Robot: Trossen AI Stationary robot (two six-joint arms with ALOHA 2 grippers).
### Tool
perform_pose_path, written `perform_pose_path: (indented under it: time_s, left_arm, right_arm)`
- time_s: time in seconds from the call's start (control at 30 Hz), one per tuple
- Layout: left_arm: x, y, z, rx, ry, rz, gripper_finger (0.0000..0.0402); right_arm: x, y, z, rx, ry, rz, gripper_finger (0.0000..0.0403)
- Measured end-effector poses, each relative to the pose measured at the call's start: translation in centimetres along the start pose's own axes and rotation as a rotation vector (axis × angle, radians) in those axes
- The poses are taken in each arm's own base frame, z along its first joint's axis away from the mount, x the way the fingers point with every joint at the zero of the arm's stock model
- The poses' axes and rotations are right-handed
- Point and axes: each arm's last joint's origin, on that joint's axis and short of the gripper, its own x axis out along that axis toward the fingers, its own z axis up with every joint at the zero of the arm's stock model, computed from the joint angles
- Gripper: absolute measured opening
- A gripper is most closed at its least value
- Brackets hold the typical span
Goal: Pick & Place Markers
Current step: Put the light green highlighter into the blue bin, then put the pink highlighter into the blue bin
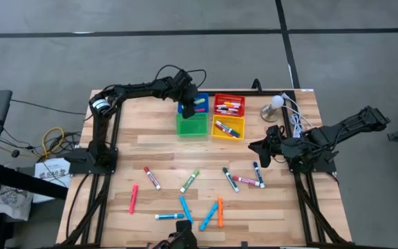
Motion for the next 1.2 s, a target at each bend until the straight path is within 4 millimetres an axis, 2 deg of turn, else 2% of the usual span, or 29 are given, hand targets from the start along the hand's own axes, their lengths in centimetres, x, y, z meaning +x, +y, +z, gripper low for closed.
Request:
perform_pose_path:
  time_s: [0.23,0.63,0.73,0.83,0.93,1.1,1.2]
  left_arm:
    - [0.0,0.0,0.0,0.003,0.005,0.011,0.008]
    - [0.0,-0.1,0.1,0.006,0.007,0.016,0.0145]
    - [-0.6,-0.4,0.6,0.01,-0.009,0.023,0.0151]
    - [-2.2,-0.9,1.6,0.025,-0.05,0.036,0.0151]
    - [-4.6,-1.6,3.0,0.007,-0.113,0.05,0.015]
    - [-9.4,-3.7,5.4,-0.154,-0.24,0.038,0.015]
    - [-12.1,-5.7,6.6,-0.249,-0.296,-0.005,0.015]
  right_arm:
    - [0.0,0.0,0.0,0.001,0.0,0.001,0.0067]
    - [0.0,0.0,0.0,0.0,0.001,0.002,0.0067]
    - [0.0,0.0,0.0,0.0,0.002,0.002,0.0067]
    - [0.0,0.0,0.0,0.001,0.002,0.002,0.0067]
    - [0.0,0.0,0.0,0.001,0.002,0.002,0.0067]
    - [0.0,0.0,0.0,0.001,0.003,0.004,0.0067]
    - [0.0,0.0,0.0,0.001,0.003,0.004,0.0067]
